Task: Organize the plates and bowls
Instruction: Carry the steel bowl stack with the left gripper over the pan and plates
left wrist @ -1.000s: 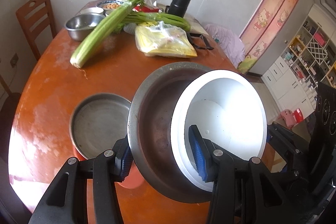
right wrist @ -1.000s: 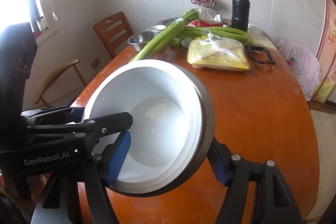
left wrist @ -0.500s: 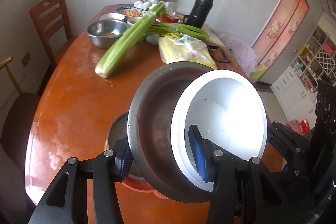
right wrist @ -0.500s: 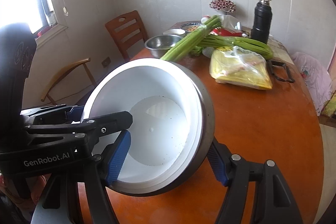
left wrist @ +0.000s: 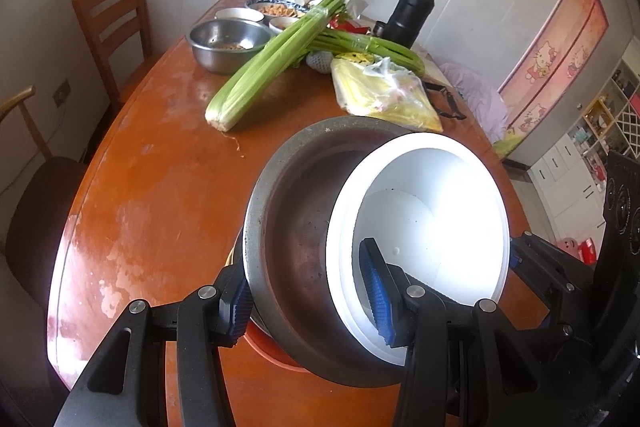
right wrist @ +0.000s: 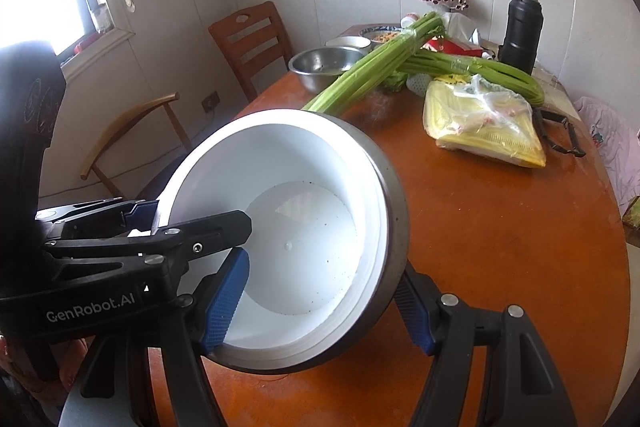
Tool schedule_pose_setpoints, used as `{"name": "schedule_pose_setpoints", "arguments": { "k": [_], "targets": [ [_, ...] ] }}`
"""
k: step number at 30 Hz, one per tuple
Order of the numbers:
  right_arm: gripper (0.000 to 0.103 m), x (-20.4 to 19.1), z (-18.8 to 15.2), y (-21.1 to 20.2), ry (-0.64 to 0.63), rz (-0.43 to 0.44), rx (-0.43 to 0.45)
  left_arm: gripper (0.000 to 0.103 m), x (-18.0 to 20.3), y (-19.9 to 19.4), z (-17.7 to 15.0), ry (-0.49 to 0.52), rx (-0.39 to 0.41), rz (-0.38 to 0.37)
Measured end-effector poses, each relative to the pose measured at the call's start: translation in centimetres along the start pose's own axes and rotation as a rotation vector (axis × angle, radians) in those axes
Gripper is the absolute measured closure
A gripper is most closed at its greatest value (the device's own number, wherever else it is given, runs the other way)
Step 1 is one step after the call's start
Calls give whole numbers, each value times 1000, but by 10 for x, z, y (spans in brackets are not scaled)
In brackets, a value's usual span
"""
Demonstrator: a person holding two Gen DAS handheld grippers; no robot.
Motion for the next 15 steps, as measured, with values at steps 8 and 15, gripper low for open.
{"name": "schedule_pose_setpoints", "arguments": {
  "k": [8,15],
  "targets": [
    [33,1,-5,15,6,13,-28,54,-5,12,-4,-13,-21,14],
    [33,-2,-13,26,7,21,-57,54,-9,22,-9,-22,-38,37]
  ]
}}
Point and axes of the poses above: each gripper's, at about its wrist camera, not at the fingertips, and y roughly the way its jaws point, x to its right, z to its top, the point moved 6 cm from there along y, roughly the way its jaws point, and after that the axes turned 14 degrees about -y, right-handed, at the moved point
